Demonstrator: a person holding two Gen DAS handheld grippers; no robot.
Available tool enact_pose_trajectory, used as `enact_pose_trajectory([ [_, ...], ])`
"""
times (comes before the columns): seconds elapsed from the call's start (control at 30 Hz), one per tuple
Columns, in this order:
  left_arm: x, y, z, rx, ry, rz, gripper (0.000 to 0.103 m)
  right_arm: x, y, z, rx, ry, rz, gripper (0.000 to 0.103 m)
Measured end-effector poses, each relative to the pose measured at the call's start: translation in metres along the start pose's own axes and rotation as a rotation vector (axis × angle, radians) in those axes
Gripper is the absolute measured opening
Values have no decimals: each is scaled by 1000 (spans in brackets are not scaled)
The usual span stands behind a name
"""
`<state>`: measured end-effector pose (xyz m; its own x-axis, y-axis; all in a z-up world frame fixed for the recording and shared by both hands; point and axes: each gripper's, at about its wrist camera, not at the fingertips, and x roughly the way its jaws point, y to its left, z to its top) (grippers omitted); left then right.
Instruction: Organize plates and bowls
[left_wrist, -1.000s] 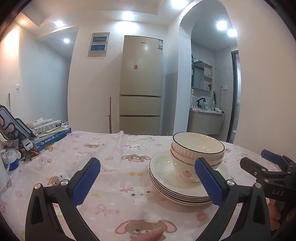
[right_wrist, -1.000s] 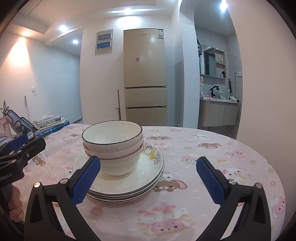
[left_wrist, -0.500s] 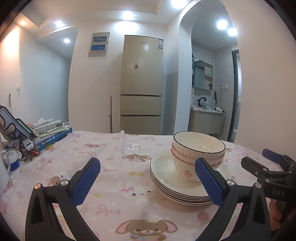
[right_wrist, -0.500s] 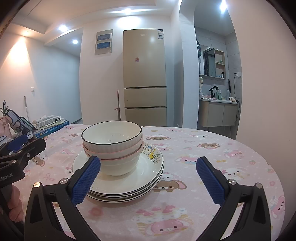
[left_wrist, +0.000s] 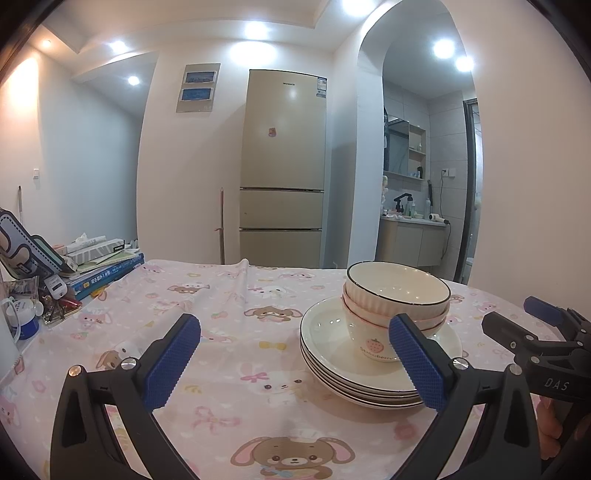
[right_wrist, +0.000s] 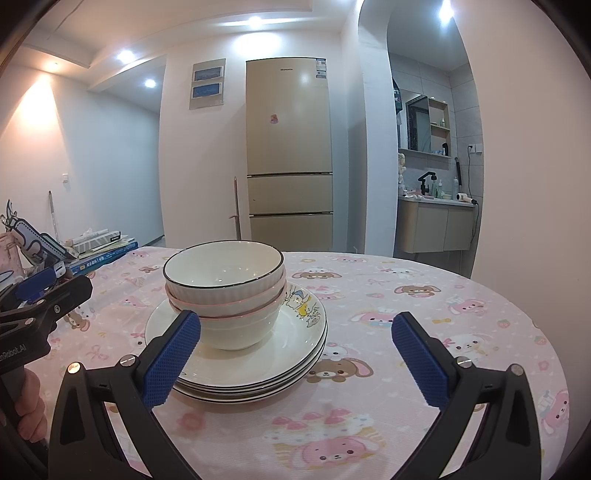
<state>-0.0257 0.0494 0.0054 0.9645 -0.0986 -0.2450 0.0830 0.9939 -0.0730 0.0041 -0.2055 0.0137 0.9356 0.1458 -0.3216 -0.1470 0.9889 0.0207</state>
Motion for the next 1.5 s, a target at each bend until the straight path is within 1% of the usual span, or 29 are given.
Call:
enact_pose_trajectory([
  [1.5, 2, 4, -3, 2, 12, 1, 103, 0, -1, 0, 1, 3, 1, 103],
])
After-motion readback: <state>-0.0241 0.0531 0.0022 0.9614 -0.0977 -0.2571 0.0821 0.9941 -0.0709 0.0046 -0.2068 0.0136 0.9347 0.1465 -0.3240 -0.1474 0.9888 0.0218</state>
